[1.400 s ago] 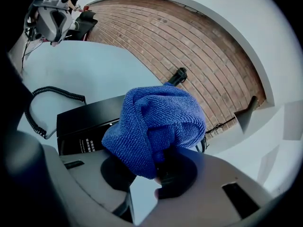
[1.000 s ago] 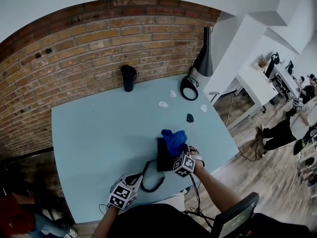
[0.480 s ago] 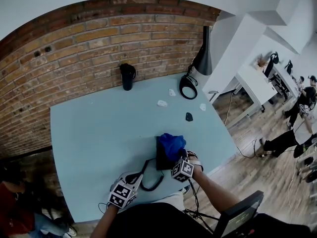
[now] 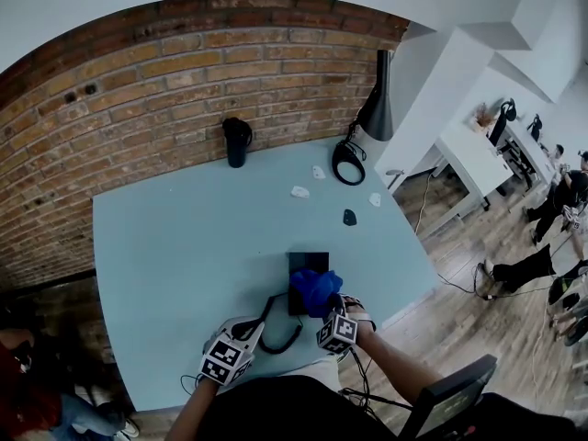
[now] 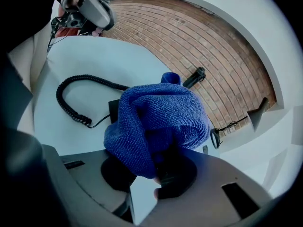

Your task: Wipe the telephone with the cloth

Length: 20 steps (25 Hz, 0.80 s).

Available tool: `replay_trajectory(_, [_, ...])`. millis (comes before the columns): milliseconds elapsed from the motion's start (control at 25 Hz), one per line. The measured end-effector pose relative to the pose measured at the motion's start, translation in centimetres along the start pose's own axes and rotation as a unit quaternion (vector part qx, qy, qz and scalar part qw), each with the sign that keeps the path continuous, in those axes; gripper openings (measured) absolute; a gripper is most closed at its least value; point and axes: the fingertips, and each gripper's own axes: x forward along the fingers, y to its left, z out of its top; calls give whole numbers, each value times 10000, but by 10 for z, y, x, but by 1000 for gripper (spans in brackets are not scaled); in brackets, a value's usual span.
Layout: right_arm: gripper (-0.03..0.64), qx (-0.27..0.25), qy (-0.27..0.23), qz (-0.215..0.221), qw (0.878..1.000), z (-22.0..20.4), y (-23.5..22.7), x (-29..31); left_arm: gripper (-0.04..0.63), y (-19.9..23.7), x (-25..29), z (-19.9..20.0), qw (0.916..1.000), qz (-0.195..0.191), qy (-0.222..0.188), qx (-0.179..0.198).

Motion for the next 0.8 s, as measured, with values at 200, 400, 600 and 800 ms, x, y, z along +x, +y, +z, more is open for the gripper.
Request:
replay_trajectory(200, [83,-114,77,552,9984,-10,43,-10,11,0,0,0,10000,-15,-5,-8])
replay_trajectory(400, [92,777,657,2054,9734,-30,111,-26,11,0,-2,3,10000,-20,-50,-14])
replay_trajectory(600, [94,3223,-120,3174,8918,29,111,-48,11,11,-14,0,9996,86,-96,-255])
replay_trajectory(800, [94,3787,-1210,2702,8769,85,72,-67,11,2,-11,-6,9989,88,-126,-435])
